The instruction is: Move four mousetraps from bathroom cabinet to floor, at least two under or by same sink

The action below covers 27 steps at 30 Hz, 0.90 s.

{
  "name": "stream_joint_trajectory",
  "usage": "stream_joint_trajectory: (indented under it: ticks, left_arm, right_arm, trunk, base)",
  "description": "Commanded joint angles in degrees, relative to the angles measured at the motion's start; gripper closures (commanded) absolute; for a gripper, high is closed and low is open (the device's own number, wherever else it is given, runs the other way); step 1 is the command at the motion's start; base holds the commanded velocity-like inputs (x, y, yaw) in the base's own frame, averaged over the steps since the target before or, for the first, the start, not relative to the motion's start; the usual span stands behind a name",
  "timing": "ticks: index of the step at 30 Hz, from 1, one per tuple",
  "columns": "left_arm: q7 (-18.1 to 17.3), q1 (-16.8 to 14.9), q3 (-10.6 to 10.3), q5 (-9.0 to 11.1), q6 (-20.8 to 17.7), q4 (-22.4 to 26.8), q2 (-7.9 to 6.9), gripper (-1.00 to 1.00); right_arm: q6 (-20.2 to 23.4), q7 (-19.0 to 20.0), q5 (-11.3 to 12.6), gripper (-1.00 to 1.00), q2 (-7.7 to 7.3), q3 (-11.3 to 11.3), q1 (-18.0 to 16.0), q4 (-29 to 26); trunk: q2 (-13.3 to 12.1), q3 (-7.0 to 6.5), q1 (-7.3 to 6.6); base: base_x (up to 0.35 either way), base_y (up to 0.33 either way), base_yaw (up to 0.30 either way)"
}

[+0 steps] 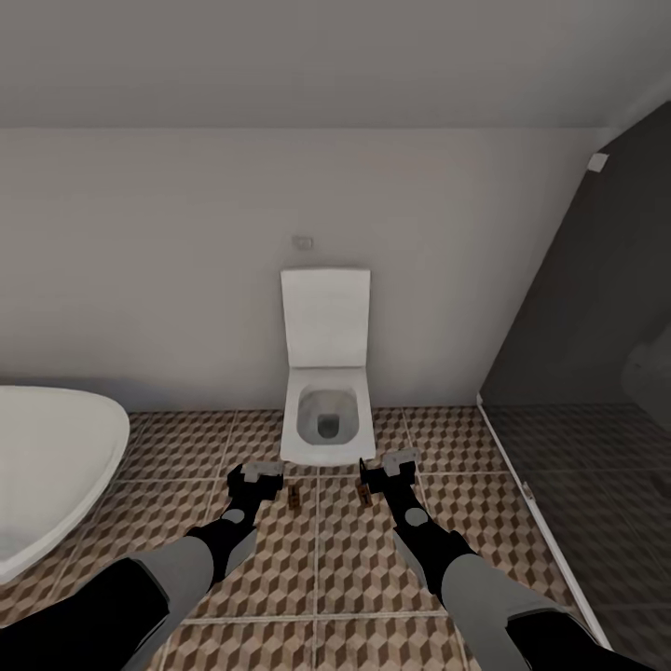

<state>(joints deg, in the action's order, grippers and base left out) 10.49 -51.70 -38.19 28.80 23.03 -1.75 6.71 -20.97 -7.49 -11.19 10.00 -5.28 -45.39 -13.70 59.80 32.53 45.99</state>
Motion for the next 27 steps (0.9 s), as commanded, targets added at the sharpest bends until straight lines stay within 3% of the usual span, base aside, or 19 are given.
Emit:
stream_joint_trajectory:
  ticks: [1, 27]
  left_arm:
    - [0.16, -0.07, -0.48, 0.29, 0.26, -0.19, 0.05, -1.00]
    - [0.14, -0.05, -0.48, 0.29, 0.26, -0.19, 0.05, -1.00]
  right_arm:
    - [-0.04, -0.59, -0.50, -1.00, 0.00, -0.25, -0.05, 0.08]
    - [-0.04, -0.59, -0.50, -1.00, 0.00, -0.26, -0.05, 0.08]
  trunk:
    - [-0.38, -0.13, -0.22]
    - [-10.81, -4.80, -5.93]
  base:
    - [0.000, 0.000, 0.000]
    - [0.000, 0.000, 0.000]
